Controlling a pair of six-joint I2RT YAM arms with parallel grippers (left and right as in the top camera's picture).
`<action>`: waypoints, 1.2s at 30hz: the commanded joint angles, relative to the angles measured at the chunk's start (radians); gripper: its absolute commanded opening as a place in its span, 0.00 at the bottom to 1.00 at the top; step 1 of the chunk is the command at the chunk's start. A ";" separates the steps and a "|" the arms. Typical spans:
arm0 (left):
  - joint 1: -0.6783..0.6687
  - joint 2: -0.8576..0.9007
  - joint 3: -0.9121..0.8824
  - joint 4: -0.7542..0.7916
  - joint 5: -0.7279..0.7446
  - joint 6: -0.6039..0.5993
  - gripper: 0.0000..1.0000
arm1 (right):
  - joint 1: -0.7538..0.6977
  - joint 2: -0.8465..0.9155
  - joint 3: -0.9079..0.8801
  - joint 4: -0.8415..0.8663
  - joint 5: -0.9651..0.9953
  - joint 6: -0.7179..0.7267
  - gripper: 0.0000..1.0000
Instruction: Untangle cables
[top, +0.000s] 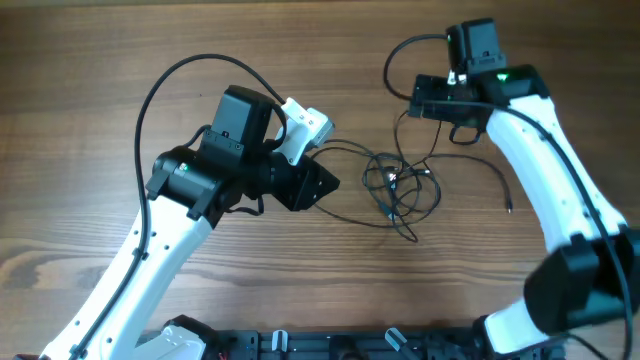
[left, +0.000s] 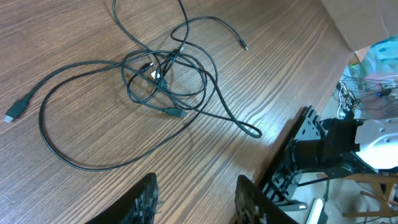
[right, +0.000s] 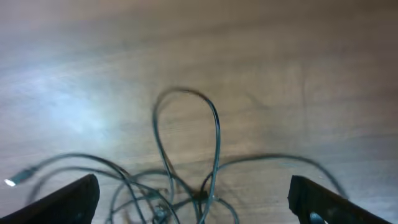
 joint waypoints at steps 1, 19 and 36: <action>0.005 -0.003 -0.005 0.003 -0.002 -0.009 0.42 | 0.002 0.097 -0.002 -0.029 -0.043 0.010 1.00; 0.005 -0.003 -0.005 0.003 -0.018 -0.009 0.42 | 0.010 0.233 -0.002 -0.027 -0.248 0.008 0.04; 0.005 -0.003 -0.005 0.003 -0.018 -0.009 0.42 | 0.010 -0.328 0.508 0.149 -0.463 -0.064 0.04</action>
